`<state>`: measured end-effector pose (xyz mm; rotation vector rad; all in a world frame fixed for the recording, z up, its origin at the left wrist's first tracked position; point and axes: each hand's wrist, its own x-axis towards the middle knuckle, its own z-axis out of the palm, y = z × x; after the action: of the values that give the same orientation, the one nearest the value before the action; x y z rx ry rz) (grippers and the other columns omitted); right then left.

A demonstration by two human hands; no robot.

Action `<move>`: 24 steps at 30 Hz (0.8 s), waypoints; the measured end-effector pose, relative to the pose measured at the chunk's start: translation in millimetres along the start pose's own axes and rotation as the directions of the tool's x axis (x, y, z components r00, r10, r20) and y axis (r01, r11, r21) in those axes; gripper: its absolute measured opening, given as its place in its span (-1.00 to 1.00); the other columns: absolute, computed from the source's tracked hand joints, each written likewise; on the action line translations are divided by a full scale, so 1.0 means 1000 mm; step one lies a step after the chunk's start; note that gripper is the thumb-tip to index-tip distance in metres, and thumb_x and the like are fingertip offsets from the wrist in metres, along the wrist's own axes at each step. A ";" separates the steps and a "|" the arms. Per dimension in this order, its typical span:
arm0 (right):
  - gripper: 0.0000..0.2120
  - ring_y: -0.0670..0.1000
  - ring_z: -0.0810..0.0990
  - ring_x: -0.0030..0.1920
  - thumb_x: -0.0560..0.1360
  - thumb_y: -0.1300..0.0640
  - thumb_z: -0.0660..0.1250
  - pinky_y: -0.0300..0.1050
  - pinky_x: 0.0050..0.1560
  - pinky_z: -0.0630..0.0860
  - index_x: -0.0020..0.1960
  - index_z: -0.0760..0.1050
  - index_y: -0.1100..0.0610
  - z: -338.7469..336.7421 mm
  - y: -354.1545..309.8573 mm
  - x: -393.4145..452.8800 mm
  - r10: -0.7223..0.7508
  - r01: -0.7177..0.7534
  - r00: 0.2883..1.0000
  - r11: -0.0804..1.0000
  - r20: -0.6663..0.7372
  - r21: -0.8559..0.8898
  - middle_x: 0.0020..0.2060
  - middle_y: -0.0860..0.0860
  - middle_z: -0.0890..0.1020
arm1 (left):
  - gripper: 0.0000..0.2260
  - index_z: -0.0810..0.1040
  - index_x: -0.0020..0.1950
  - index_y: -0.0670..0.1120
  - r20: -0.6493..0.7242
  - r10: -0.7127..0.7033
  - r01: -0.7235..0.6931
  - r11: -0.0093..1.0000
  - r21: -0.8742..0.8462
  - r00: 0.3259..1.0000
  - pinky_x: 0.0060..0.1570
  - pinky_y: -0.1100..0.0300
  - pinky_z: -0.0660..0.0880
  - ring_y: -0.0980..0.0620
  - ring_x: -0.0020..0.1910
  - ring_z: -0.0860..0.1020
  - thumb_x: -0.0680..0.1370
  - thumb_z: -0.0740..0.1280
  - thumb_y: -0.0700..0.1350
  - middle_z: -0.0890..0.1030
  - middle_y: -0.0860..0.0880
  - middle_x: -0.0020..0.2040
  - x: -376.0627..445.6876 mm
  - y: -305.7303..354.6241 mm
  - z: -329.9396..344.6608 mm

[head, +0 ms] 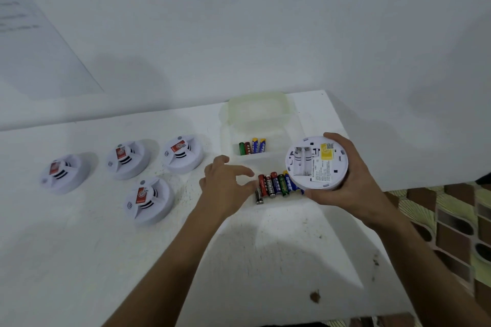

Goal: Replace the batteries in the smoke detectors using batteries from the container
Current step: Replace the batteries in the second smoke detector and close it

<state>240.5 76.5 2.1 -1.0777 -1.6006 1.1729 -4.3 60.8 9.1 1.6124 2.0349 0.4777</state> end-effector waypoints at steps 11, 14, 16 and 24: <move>-0.08 -0.12 0.50 0.26 0.17 0.27 0.59 -0.20 -0.04 0.62 0.42 0.27 -0.02 0.000 0.001 -0.007 0.006 -0.009 0.999 0.999 0.053 0.048 0.23 -0.17 0.50 | -0.65 0.59 0.18 0.23 0.205 -0.174 0.119 0.959 0.256 0.963 0.35 -0.28 0.13 -0.18 0.36 0.32 0.42 0.44 0.23 0.34 -0.02 0.35 0.010 0.015 0.003; -0.07 -0.13 0.50 0.27 0.16 0.26 0.60 -0.21 0.02 0.60 0.43 0.26 -0.01 -0.001 0.001 -0.005 -0.002 0.000 0.998 0.999 0.056 0.033 0.23 -0.18 0.50 | -0.84 0.62 -0.20 0.24 0.162 -0.137 0.137 0.991 0.009 0.977 0.24 -0.27 0.34 -0.17 0.11 0.54 0.31 0.54 0.17 0.57 0.03 0.07 0.009 0.013 0.004; -0.07 -0.14 0.50 0.26 0.16 0.26 0.60 -0.22 0.01 0.60 0.43 0.27 -0.01 0.000 -0.002 -0.005 -0.005 0.002 0.998 0.999 0.068 0.032 0.22 -0.20 0.50 | -0.84 0.56 -0.32 0.23 0.098 -0.120 0.129 0.987 -0.098 0.988 0.16 -0.26 0.44 -0.10 -0.10 0.58 0.31 0.54 0.11 0.61 0.06 -0.11 0.005 0.010 0.003; -0.07 -0.15 0.53 0.21 0.20 0.45 0.61 -0.24 -0.04 0.60 0.42 0.27 0.01 0.009 -0.011 -0.002 -0.034 0.028 0.991 0.998 0.131 0.053 0.17 -0.21 0.53 | -0.91 0.65 -0.04 0.13 -0.249 0.090 -0.184 0.904 -0.387 0.964 -0.10 0.47 0.45 0.33 -0.09 0.59 0.48 0.46 -0.03 0.66 0.25 -0.18 -0.024 0.042 -0.046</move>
<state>230.8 70.4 10.8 -0.9560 -1.6723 1.2800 7.1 49.5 73.7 1.4976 1.8181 1.1054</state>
